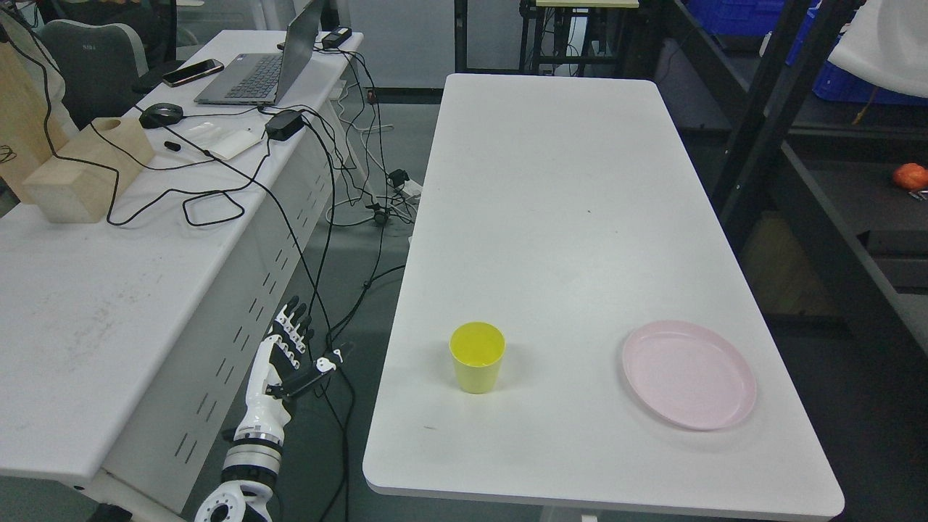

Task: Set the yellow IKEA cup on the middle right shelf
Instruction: 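Raise the left hand from beside the table toward the yellow cup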

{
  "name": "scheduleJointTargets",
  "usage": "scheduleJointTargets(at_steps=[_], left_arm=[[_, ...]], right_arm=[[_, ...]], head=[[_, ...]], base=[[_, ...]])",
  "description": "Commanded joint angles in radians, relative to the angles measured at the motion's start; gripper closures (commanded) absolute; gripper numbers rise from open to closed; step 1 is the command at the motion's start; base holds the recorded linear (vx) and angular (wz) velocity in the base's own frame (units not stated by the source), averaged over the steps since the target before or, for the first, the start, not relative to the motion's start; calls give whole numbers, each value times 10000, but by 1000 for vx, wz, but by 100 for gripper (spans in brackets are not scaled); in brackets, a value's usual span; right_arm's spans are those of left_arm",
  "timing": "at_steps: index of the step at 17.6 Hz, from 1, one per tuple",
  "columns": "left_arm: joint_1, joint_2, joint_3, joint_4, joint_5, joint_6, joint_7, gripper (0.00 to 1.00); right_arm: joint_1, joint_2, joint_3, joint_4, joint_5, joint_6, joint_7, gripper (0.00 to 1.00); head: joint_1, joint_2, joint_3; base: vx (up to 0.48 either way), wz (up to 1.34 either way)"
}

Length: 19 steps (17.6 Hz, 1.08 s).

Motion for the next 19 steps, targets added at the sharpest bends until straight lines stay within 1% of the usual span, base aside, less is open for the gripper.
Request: scheduleJointTargets(at_steps=[1,10,15,19], left_arm=[[-59,182,-3,14,2,-2,-2,0],[-242,151,-186,-16,2,-17,-48,0],[-885,120,-753,45,-13,-17,-48,1],[-1316,-104,-1244,535,-13,-17,-48,1]], right_arm=[[62,-175,0,0,0,9,-12,1],[61,-175,0,0,0,-6,-12,1],[62,-175,0,0,0,-6,-12,1],[61,-175,0,0,0,-6,-12,1]], head=[[0,0,0],[0,0,0],[0,0,0],[0,0,0]], base=[[0,0],[4,-5],[0,0],[0,0]])
